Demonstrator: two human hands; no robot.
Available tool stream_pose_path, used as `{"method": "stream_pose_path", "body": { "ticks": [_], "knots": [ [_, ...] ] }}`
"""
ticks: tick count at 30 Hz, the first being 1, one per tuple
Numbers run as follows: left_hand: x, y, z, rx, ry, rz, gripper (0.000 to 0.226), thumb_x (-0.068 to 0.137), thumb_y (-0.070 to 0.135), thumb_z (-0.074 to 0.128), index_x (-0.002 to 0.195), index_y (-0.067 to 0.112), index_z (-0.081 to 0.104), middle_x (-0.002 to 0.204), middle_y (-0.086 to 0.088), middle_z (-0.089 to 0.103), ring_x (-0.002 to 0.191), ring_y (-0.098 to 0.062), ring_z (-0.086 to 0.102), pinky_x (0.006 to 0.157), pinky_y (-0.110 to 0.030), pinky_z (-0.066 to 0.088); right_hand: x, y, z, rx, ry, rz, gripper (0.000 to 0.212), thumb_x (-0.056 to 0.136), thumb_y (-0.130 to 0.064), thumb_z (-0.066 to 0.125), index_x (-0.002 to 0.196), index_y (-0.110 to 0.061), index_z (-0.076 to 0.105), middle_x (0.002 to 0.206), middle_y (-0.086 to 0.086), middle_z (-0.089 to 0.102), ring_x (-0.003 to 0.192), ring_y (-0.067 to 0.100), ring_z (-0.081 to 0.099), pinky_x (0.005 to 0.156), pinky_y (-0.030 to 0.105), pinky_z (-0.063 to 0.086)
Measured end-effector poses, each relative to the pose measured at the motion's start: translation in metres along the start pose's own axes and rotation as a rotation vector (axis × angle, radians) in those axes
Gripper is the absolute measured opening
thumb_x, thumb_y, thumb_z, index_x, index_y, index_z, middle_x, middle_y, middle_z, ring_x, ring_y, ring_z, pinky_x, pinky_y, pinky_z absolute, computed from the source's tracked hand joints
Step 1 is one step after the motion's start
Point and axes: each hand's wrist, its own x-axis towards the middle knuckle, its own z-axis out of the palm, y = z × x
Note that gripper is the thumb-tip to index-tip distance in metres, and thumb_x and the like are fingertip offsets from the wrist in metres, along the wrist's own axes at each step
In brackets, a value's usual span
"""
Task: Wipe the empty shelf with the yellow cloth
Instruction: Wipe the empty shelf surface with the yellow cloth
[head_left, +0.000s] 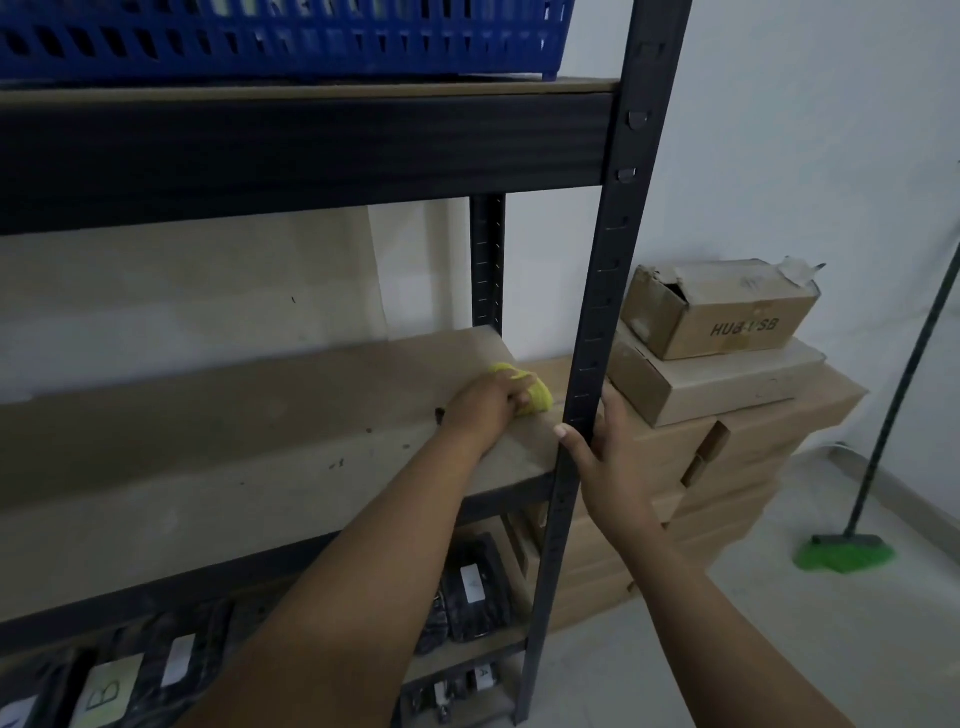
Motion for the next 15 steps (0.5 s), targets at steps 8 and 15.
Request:
{"method": "stream_pose_path", "body": {
  "ticks": [8, 15],
  "knots": [
    [-0.030, -0.051, -0.044, 0.131, -0.023, -0.250, 0.045, 0.099, 0.025, 0.036, 0.142, 0.016, 0.037, 0.154, -0.012, 0.026, 0.140, -0.028, 0.026, 0.113, -0.033, 0.019, -0.006, -0.018, 0.005, -0.016, 0.044, 0.081, 0.044, 0.092, -0.018, 0.054, 0.116, -0.051, 0.039, 0.089, -0.027, 0.061, 0.087, -0.012, 0.058, 0.070, 0.003, 0.045],
    [-0.064, -0.044, -0.061, -0.384, 0.129, -0.260, 0.050, 0.096, 0.020, 0.039, 0.144, 0.026, 0.029, 0.151, -0.003, 0.032, 0.136, -0.022, 0.034, 0.109, -0.033, 0.029, -0.051, -0.049, 0.071, -0.395, 0.655, 0.083, 0.037, 0.088, -0.016, 0.059, 0.122, -0.011, 0.045, 0.110, -0.002, 0.046, 0.094, -0.004, 0.036, 0.080, 0.001, 0.029]
  ]
}}
